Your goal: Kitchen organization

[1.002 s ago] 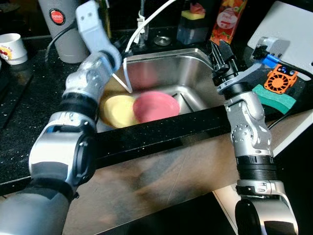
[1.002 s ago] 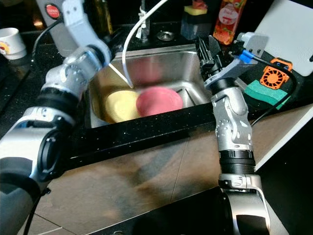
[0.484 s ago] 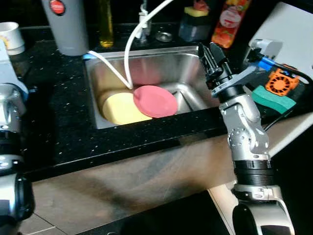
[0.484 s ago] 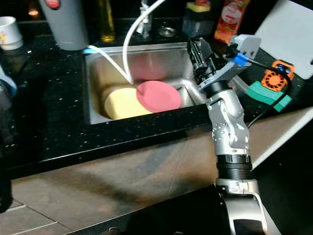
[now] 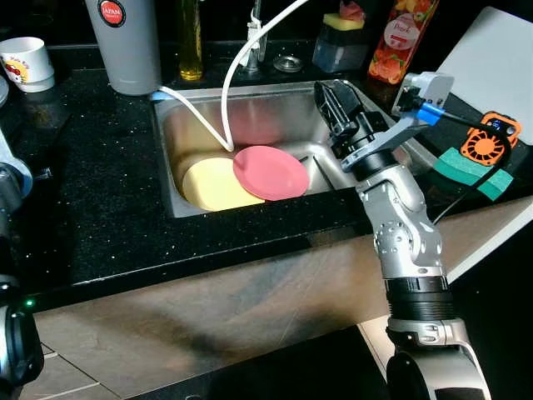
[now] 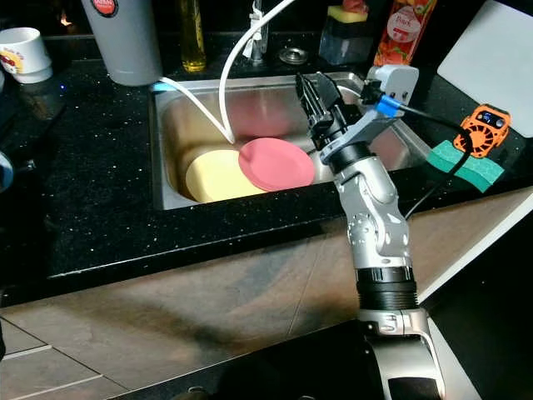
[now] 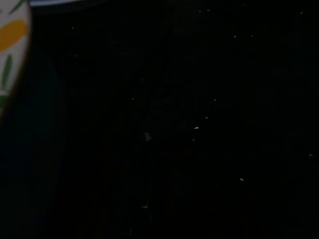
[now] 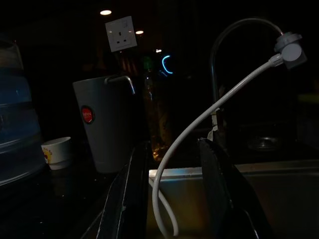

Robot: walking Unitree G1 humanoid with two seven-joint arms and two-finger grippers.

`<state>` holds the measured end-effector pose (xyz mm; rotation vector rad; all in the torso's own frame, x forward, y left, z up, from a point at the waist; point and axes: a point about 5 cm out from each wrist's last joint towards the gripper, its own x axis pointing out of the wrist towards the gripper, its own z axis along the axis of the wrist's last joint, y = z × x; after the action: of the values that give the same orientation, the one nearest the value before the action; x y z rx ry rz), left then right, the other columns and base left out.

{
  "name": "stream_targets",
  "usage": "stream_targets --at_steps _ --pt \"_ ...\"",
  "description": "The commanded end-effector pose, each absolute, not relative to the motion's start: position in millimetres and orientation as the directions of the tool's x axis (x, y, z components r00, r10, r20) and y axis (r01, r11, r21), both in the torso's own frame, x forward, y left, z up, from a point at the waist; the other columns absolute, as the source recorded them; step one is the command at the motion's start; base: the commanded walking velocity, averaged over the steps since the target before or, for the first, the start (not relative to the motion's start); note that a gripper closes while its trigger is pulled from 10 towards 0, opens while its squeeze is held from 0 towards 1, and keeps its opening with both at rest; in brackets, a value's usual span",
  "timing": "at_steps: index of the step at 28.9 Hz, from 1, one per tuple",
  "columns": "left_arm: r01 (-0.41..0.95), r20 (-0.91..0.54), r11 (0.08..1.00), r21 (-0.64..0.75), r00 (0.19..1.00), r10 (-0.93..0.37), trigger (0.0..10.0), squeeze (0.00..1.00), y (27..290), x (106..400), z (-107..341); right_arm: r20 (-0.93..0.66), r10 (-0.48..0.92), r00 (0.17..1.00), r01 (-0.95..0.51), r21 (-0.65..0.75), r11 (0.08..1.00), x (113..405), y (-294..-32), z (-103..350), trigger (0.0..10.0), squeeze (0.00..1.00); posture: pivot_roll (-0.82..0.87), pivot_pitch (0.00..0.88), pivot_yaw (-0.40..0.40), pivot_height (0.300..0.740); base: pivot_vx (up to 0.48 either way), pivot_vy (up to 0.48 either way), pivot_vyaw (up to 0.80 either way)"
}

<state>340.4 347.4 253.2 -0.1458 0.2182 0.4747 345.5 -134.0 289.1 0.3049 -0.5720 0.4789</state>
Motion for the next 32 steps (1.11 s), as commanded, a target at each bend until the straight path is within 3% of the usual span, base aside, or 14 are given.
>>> stream_targets --at_steps 1,2,3,4,10,18,23,32 --pt "-0.443 -0.325 0.886 -0.134 0.865 0.383 6.0 0.00 350.5 337.9 240.4 0.581 0.344 0.737 -0.505 0.137 0.852 343.6 -137.6 289.7 10.0 0.00 0.19 0.092 -0.058 0.740 0.000 0.000 0.00" --pt "-0.431 -0.331 0.890 -0.149 0.870 0.366 3.8 0.00 351.0 337.1 239.0 0.582 0.346 0.735 -0.507 0.134 0.852 343.5 -137.3 290.2 10.0 0.00 0.18 0.085 -0.056 0.740 0.000 0.000 0.00" --pt "-0.427 -0.340 0.892 -0.145 0.869 0.361 0.5 0.00 352.6 335.8 236.5 0.583 0.348 0.734 -0.508 0.132 0.851 343.6 -137.0 290.7 10.0 0.00 0.18 0.085 -0.056 0.740 0.000 0.000 0.00" --pt "-0.430 -0.345 0.893 -0.133 0.865 0.364 0.0 0.00 354.1 334.5 234.6 0.583 0.349 0.734 -0.508 0.130 0.851 343.6 -136.7 290.9 10.0 0.00 0.18 0.085 -0.056 0.740 0.000 0.000 0.00" --pt "-0.424 -0.367 0.905 0.023 0.839 0.402 0.0 0.00 358.9 326.2 228.1 0.581 0.355 0.732 -0.514 0.130 0.848 343.6 -135.1 291.5 10.0 0.00 0.19 0.079 -0.056 0.740 0.000 0.000 0.00" --pt "-0.430 -0.344 0.902 0.034 0.842 0.415 0.0 0.00 363.3 322.7 234.1 0.581 0.355 0.733 -0.516 0.134 0.846 344.0 -135.1 291.8 10.0 0.00 0.19 0.082 -0.057 0.740 0.000 0.000 0.00" --pt "-0.391 -0.189 0.920 -0.008 0.904 0.383 0.0 0.00 353.4 329.1 266.6 0.579 0.352 0.736 -0.513 0.137 0.847 345.6 -136.1 292.0 10.0 0.00 0.19 0.085 -0.058 0.740 0.000 0.000 0.00" --pt "-0.294 0.005 0.952 0.088 0.956 0.295 0.0 0.00 329.4 330.4 317.5 0.581 0.346 0.737 -0.508 0.138 0.850 345.1 -138.4 292.3 10.0 0.00 0.19 0.086 -0.058 0.740 0.000 0.000 0.00"
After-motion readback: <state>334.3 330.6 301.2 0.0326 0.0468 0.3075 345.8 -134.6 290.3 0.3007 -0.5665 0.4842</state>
